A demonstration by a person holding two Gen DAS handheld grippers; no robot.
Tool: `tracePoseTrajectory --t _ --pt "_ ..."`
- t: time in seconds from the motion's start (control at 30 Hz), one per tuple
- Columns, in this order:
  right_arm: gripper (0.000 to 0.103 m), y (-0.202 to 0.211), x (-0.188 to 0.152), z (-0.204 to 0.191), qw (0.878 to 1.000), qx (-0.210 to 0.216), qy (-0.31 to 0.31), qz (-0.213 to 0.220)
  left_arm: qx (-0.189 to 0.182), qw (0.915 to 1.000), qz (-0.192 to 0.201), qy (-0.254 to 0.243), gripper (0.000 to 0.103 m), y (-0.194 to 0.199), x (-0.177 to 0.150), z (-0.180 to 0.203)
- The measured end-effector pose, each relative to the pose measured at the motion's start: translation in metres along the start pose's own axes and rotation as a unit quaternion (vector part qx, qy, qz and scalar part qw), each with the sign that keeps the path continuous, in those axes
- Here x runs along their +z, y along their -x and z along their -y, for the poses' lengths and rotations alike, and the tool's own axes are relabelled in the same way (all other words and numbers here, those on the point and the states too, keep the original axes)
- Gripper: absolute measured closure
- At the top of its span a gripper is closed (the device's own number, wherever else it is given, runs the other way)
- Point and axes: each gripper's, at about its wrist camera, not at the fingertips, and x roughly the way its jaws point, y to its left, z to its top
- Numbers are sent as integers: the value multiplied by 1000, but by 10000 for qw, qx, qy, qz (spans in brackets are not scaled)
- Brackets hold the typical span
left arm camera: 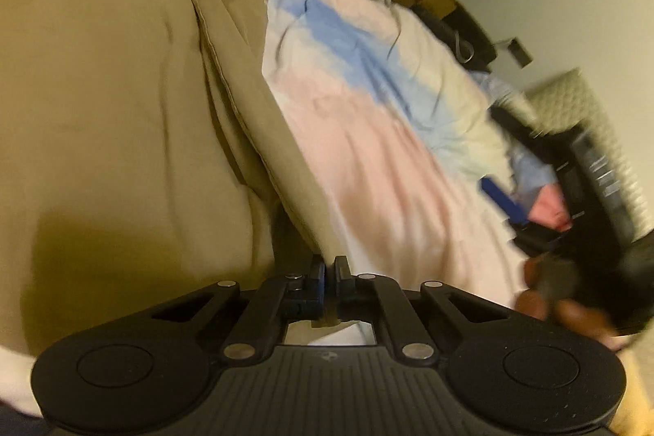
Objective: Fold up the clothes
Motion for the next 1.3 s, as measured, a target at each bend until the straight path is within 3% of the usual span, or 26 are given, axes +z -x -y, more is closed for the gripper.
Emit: tracePoseTrajectory --t 0.1,0.2,0.33,0.5,0.7,0.87,1.0,1.07,1.17,1.3 --pt "11 -2 -3 -5 9999 -9 98 -64 -173 9995 49 248 99 32 7 -16" --pt "11 -5 -6 -10 9997 -20 226 -132 -111 9991 52 413 99 59 13 -36" --pt "11 -9 -11 -20 9986 -55 472 -215 562 9978 -135 322 99 73 12 -65" --pt "11 -12 -17 -30 9968 -103 744 -287 1273 9906 -487 107 100 49 6 -83" --pt "11 -13 -24 -41 9942 -100 1028 -313 1407 9886 -394 -365 96 41 7 -72" --pt "11 -13 -26 -49 9928 7 1169 -245 1423 9864 85 -824 67 53 12 -55" --pt "11 -11 -28 -55 9916 62 1283 -143 1493 9788 748 -1183 44 72 11 -35" --pt "11 -9 -29 -58 9912 90 1315 -84 1551 9737 1045 -1305 24 81 12 -24" --pt "11 -3 -29 -61 9910 149 1327 33 1667 9632 1456 -1527 17 90 17 -8" --pt "11 3 -30 -65 9902 196 1375 177 1770 9551 1668 -1692 2 96 26 11"
